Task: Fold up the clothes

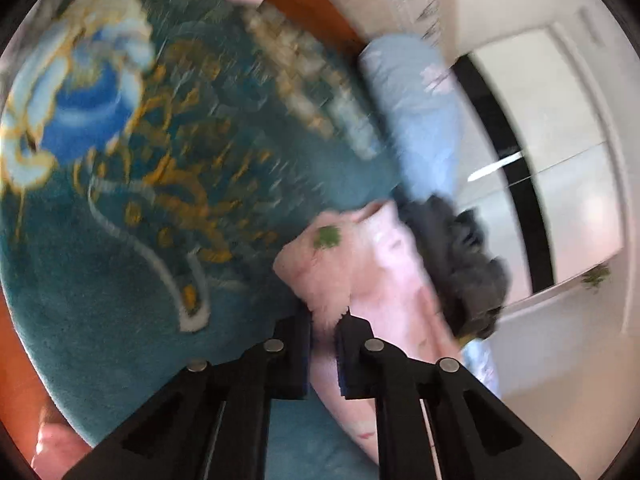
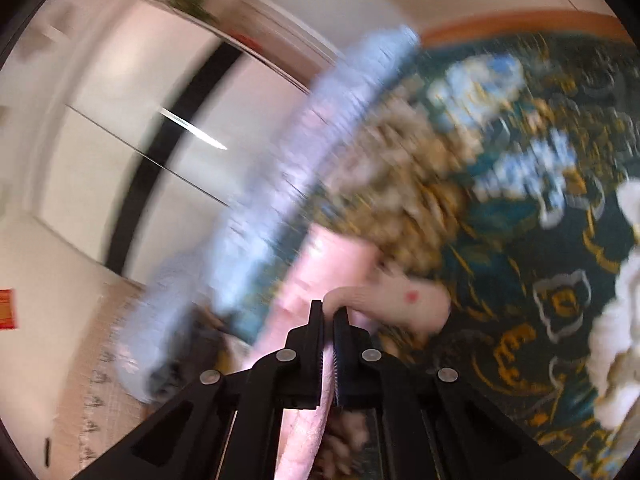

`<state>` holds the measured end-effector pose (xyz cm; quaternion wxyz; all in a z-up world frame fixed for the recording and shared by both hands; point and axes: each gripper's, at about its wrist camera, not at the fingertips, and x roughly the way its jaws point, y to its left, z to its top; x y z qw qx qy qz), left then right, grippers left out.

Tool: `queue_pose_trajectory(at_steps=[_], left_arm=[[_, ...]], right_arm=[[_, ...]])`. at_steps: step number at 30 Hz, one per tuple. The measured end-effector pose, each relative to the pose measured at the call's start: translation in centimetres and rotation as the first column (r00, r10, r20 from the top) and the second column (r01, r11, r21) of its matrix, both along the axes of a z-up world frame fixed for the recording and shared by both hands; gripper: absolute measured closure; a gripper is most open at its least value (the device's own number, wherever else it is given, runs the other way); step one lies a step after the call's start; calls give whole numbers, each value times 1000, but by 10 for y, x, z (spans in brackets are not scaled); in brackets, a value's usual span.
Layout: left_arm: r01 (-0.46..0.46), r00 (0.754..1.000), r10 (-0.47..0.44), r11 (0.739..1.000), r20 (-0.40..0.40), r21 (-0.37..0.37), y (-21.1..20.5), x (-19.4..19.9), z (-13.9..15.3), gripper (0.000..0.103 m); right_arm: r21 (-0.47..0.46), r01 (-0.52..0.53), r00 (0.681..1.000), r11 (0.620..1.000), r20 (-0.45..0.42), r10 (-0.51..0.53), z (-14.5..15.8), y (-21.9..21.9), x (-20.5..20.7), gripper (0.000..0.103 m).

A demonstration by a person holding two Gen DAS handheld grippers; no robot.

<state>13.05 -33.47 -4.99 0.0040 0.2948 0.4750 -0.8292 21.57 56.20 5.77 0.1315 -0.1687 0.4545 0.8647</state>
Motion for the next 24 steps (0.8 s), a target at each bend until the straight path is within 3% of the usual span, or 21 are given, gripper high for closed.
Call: queue_pose_trajectory(at_steps=[2, 4, 6, 7, 9, 15, 16, 17, 18, 24], left_arm=[[-25, 1000, 24, 998, -12, -59, -2, 3, 10, 94], [-33, 998, 37, 997, 59, -70, -3, -1, 0, 94], [-31, 994, 33, 999, 103, -17, -6, -5, -17, 94], [-29, 994, 27, 1000, 106, 11, -7, -6, -21, 95], [-24, 995, 23, 1000, 96, 10, -7, -5, -20, 94], [-23, 995, 21, 1000, 102, 12, -9, -1, -25, 94], [-24, 994, 22, 1000, 105, 18, -9, 2, -25, 94], [-24, 994, 21, 1000, 107, 21, -9, 4, -24, 94], [-21, 994, 19, 1000, 107, 17, -9, 4, -23, 94], [-12, 993, 10, 1000, 116, 14, -8, 2, -23, 94]], right_arm=[[79, 29, 999, 996, -17, -28, 7, 2, 27, 102], [71, 55, 989, 996, 136, -65, -13, 13, 44, 102], [0, 113, 954, 994, 279, -109, -51, 27, 67, 102], [-35, 140, 945, 990, 304, -123, -66, 31, 77, 102], [-128, 167, 960, 978, 247, -132, -87, 34, 96, 102], [-216, 103, 971, 971, 233, -51, -93, 30, 83, 95], [-243, 94, 975, 965, 219, -40, -93, 30, 82, 81], [-280, 78, 979, 957, 204, -20, -95, 28, 81, 50], [-316, 58, 982, 947, 189, 3, -98, 26, 79, 41], [-417, -31, 957, 909, 251, 148, -110, -2, 67, 39]])
